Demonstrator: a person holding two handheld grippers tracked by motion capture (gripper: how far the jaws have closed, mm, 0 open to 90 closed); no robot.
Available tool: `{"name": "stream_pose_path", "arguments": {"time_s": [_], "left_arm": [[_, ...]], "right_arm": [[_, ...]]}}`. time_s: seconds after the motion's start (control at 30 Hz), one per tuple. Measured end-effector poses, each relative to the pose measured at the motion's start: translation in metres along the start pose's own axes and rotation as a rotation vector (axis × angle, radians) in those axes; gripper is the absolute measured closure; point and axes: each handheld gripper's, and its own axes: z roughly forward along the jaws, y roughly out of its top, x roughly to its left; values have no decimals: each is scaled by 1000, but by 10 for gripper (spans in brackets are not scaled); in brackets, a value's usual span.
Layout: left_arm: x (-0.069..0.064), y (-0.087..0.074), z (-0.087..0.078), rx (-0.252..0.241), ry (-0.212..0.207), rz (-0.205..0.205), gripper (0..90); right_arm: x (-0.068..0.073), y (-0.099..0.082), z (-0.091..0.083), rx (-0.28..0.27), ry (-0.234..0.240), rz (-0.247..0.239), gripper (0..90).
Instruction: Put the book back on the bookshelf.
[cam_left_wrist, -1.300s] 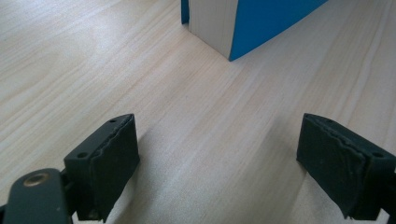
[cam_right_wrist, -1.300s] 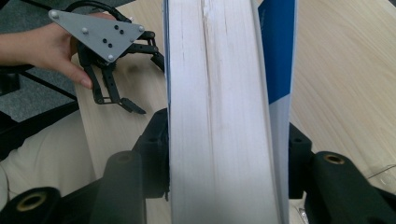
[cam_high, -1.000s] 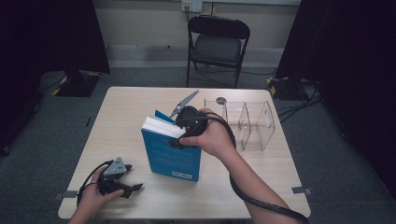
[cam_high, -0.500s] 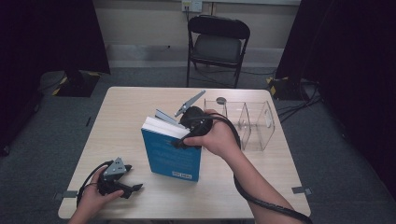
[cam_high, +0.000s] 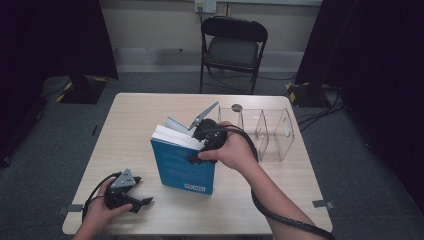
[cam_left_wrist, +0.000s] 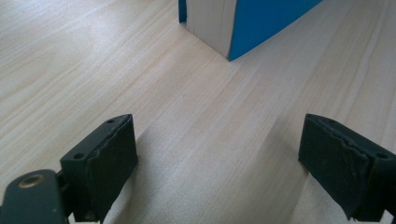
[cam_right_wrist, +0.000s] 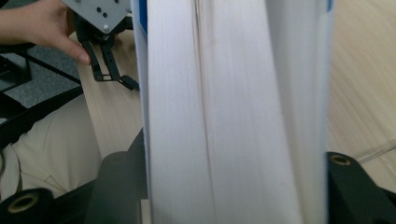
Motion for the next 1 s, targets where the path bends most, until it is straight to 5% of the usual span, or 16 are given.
{"name": "stream_pose_path", "arguments": {"time_s": [0.17,0.37,0.53,1.0], "left_arm": [[0,0,0,0,0,1,109],[0,0,0,0,0,1,107],[0,0,0,2,-1,2,107],[0,1,0,17,0,4,91]], "right_arm": [[-1,-2,4,-7,12,-10,499],[1,2,5,68,10,-18,516],[5,1,5,59,-46,-17,463],[7,0,5,50,-19,-11,576]]}}
